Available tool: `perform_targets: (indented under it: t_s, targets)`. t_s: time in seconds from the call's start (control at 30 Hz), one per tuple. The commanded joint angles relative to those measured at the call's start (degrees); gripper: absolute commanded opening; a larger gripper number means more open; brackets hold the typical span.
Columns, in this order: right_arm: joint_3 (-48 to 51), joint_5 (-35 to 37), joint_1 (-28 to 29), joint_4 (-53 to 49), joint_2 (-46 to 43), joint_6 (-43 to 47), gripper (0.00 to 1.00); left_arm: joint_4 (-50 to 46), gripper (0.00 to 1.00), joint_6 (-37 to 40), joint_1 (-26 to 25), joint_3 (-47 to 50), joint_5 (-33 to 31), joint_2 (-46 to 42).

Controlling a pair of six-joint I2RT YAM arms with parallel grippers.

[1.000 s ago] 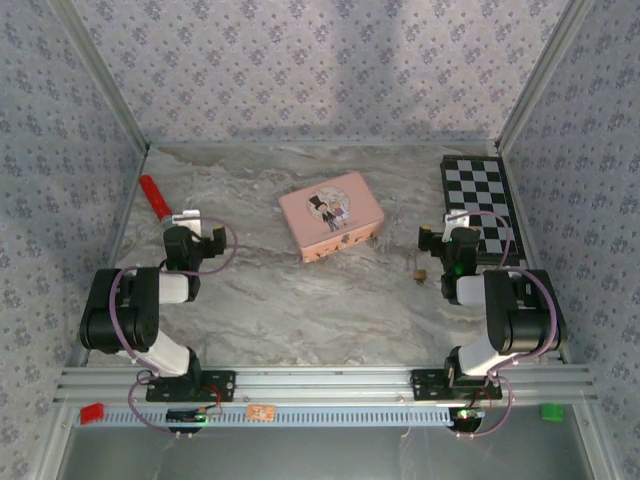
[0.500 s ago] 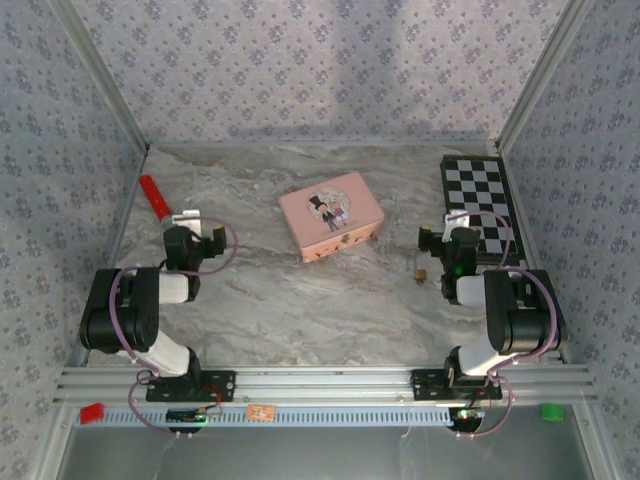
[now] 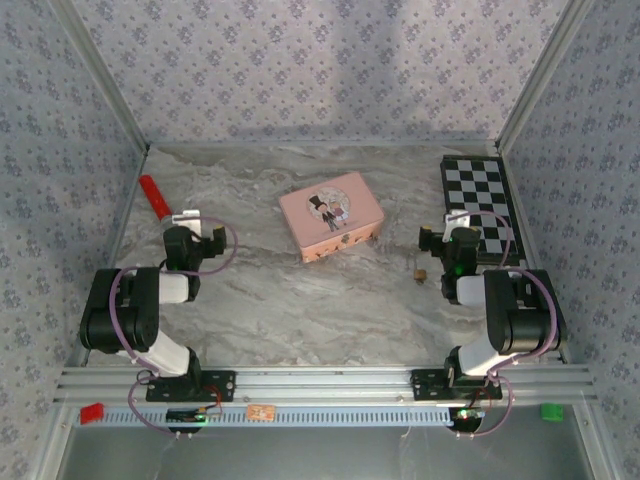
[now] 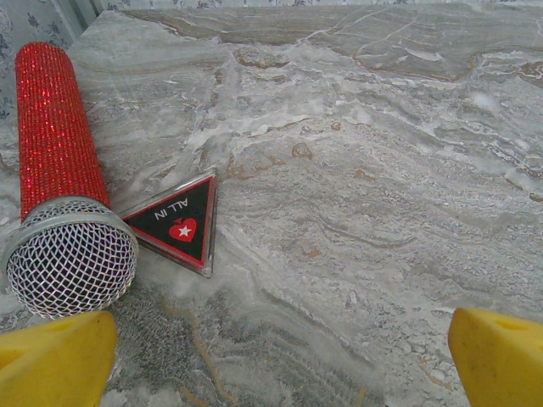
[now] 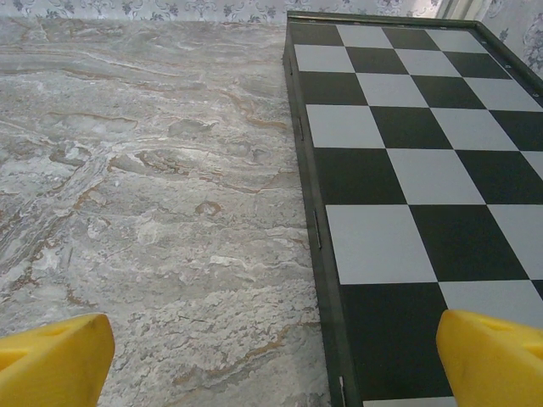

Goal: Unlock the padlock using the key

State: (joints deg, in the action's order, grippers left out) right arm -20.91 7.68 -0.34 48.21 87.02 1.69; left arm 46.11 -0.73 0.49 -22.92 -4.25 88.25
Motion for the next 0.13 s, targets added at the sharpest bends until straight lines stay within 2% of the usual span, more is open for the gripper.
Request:
perform_targets:
  t_s: [0.0, 0.1]
  targets:
    - [-1.00, 0.03, -0.44, -0.60, 0.25, -1.02, 0.99, 0.34, 1.00, -0.76, 0.17, -0.90, 1.13, -0.27]
    - [-0.49, 2.08, 0.23, 0.40, 0.20, -1.02, 0.99, 0.30, 1.00, -0.76, 0.13, -0.86, 1.13, -0.27]
